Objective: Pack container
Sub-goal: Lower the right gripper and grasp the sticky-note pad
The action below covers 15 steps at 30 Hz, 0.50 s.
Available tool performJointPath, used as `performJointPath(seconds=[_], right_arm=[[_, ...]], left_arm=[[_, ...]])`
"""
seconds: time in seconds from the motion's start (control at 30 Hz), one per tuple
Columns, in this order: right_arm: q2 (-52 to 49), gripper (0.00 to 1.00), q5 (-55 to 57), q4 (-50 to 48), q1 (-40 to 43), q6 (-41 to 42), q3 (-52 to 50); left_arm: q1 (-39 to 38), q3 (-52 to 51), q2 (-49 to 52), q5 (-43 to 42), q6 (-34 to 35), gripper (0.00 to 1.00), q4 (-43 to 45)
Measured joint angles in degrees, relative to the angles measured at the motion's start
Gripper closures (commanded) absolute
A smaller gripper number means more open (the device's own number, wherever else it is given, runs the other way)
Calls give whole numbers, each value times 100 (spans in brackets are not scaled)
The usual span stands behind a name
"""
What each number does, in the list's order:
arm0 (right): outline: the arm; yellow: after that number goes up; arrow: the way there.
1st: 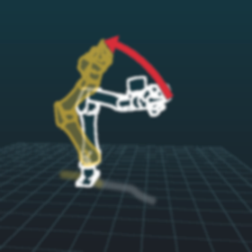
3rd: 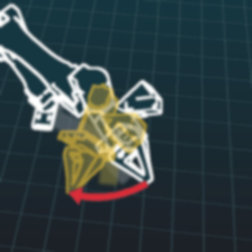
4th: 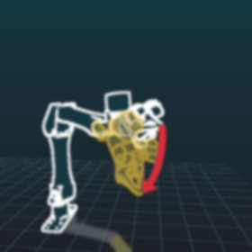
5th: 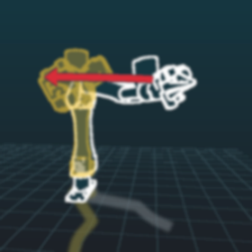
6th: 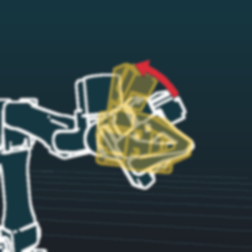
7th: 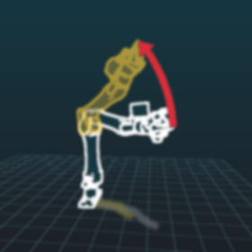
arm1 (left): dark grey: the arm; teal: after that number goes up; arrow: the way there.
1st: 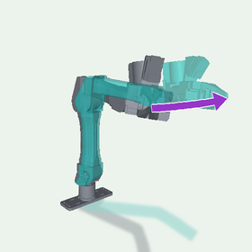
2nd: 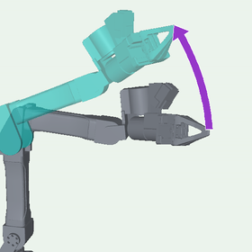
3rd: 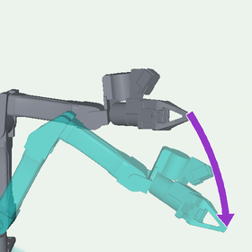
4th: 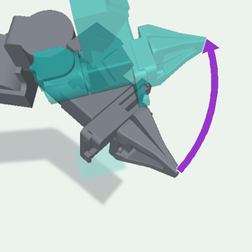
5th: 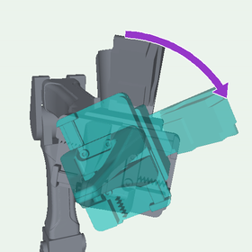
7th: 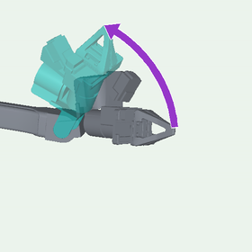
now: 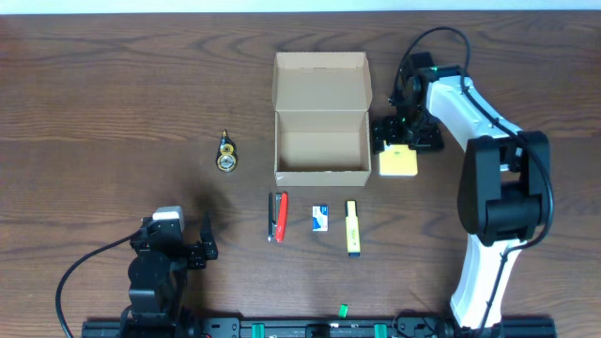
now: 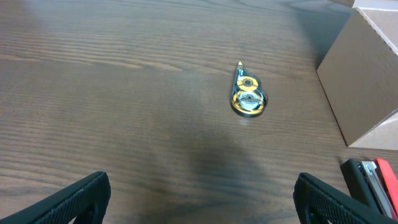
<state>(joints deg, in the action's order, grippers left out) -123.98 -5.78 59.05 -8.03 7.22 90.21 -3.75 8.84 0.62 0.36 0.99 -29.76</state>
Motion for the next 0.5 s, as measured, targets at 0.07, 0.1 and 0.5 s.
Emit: performJointPath(seconds=[0.07,0.1,0.5], right_arm=[[-17,1,37,-7,-11,4,7],[-20,1,57,-17,-22,4,7],[-35,8,190,-42,-35,24,4]], left_arm=[[0,0,0,2,0,5,0],[0,0,0,0,0,5,0],[0,0,0,0,0,5,0]])
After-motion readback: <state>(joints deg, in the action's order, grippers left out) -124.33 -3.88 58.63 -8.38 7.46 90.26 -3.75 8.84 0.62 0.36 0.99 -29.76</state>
